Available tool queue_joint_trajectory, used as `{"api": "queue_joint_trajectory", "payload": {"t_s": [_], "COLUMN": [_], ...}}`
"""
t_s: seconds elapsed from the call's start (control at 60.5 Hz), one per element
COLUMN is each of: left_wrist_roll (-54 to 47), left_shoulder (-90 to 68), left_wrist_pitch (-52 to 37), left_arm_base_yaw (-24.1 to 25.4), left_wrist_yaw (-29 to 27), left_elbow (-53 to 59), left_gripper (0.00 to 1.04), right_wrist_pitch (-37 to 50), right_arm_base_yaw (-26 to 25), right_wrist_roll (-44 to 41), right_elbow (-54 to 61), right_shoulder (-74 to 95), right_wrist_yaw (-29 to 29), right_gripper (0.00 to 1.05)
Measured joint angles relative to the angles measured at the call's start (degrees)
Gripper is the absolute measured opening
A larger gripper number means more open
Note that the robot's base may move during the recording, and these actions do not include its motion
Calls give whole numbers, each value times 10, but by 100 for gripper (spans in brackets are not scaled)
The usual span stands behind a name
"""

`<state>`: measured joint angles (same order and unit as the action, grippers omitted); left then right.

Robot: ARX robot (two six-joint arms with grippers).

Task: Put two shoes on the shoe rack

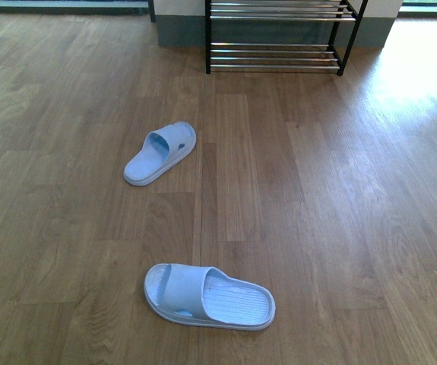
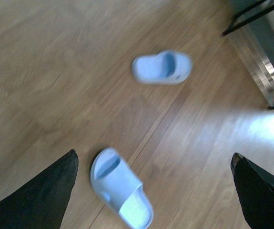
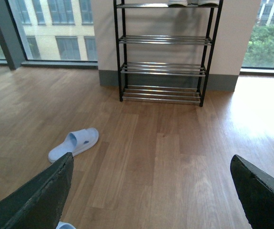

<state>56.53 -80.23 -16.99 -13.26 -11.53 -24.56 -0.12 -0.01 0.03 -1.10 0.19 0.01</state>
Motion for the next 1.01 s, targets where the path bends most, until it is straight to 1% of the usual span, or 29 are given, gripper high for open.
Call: {"api": "queue_joint_trajectory", "payload": {"t_s": [0.033, 0.116, 0.165, 0.248, 0.281, 0.529, 0.628, 0.677, 0.76, 0.892, 1.008], "left_wrist_roll": [14, 36, 49, 70, 75, 90, 93, 93, 90, 77, 52], "left_shoulder": [-43, -149, -201, -289, -337, -552, -613, -654, -691, -732, -777], "left_wrist_pitch": [4, 5, -1, -14, -14, 29, 69, 101, 142, 198, 252], "left_arm_base_yaw": [-16, -63, -81, -97, -101, -116, -120, -123, -131, -144, -145], "left_wrist_yaw": [7, 44, 60, 90, 108, 164, 184, 211, 236, 255, 251], "left_elbow": [-16, -78, -117, -178, -206, -354, -421, -470, -513, -568, -629], "left_gripper": [95, 95, 95, 95, 95, 95, 95, 95, 95, 95, 95], "right_wrist_pitch": [0, 0, 0, 0, 0, 0, 0, 0, 0, 0, 0], "right_arm_base_yaw": [0, 0, 0, 0, 0, 0, 0, 0, 0, 0, 0], "right_wrist_roll": [0, 0, 0, 0, 0, 0, 0, 0, 0, 0, 0], "right_elbow": [0, 0, 0, 0, 0, 0, 0, 0, 0, 0, 0], "right_shoulder": [0, 0, 0, 0, 0, 0, 0, 0, 0, 0, 0], "right_wrist_yaw": [0, 0, 0, 0, 0, 0, 0, 0, 0, 0, 0], "right_gripper": [95, 95, 95, 95, 95, 95, 95, 95, 95, 95, 95]}}
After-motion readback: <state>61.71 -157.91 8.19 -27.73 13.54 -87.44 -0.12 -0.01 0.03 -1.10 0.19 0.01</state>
